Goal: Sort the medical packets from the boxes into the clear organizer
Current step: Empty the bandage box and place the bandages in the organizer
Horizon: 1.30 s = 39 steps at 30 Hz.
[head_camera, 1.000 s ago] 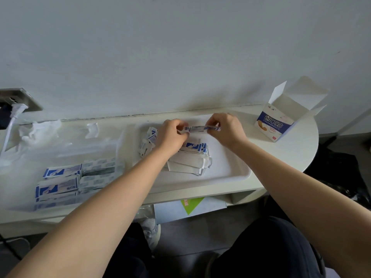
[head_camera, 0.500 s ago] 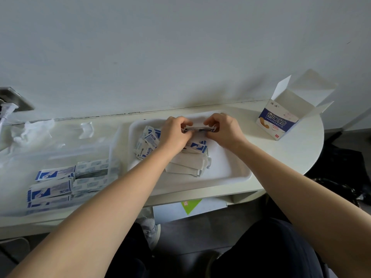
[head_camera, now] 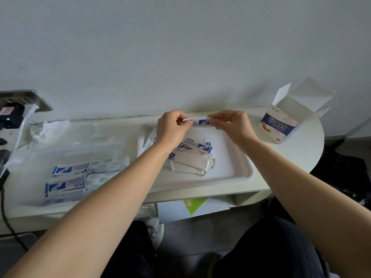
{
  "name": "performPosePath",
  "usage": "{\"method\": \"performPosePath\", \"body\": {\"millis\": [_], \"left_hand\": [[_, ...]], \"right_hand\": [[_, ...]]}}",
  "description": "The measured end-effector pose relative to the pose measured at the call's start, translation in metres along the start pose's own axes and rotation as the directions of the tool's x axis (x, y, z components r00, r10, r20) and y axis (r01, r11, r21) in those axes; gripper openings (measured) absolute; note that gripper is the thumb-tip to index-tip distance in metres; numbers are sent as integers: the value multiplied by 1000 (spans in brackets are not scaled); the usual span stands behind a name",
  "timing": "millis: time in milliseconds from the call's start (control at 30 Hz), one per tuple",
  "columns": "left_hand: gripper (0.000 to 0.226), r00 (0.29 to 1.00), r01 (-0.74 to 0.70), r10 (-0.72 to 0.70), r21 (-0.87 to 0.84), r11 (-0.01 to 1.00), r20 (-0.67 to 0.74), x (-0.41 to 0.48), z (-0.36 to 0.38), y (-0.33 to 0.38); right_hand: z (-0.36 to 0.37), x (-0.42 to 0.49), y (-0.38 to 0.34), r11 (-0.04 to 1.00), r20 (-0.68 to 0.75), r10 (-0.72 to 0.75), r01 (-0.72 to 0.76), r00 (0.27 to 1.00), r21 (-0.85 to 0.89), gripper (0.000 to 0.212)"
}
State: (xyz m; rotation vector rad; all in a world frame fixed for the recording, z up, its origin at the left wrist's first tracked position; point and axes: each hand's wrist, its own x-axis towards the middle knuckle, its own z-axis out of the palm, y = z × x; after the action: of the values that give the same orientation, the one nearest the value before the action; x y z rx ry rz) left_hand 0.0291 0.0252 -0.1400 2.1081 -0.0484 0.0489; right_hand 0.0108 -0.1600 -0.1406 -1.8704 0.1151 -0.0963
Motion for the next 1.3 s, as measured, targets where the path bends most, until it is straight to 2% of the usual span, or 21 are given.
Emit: {"method": "performPosePath", "body": {"millis": [200,333,433,567,700,900,1000,1067,1133,1200,1300], "left_hand": [[6,998,32,-34,-26,999,-50,-16,-45,4],[11,986,162,-166,-302,940,13,-33,-79,0],[15,977,206,-211,-385,900,29,-44,-102,-4],[14,986,148,-169,-426,893,-11,-56,-132,-11],[14,978,146,-196,-433,889,-74,-63,-164,-20],[11,957,182,-254,-391,903,-141,-79,-217,-42],[11,938,205,-253,-213,955,-235,-85,-241,-64],[14,942,233,-216,39,972,-259,-87,-251,-78],[17,976,215,-187,333,918,-117,-88,-257,-87],[20,975,145,-215,552,821,64,-88,-254,-91],[33,941,87,-285,688,720,179,-84,-245,-96]], "right_hand": [[33,-17,-34,988,13,-151,151,988,30,26],[63,-30,-56,973,59,-224,227,973,-37,22],[81,-38,-69,974,98,-215,220,972,-52,16],[105,-42,-84,976,155,-203,212,967,-42,15],[131,-44,-102,981,263,-186,192,947,2,20],[188,-49,-125,989,336,-148,146,930,32,17],[210,-52,-129,987,333,-141,157,932,-20,16],[214,-52,-127,994,286,-112,113,952,14,17],[213,-52,-125,997,252,-70,64,965,33,17],[211,-54,-122,999,264,-35,31,964,18,18],[211,-58,-121,1000,295,9,-9,955,-1,16]]}}
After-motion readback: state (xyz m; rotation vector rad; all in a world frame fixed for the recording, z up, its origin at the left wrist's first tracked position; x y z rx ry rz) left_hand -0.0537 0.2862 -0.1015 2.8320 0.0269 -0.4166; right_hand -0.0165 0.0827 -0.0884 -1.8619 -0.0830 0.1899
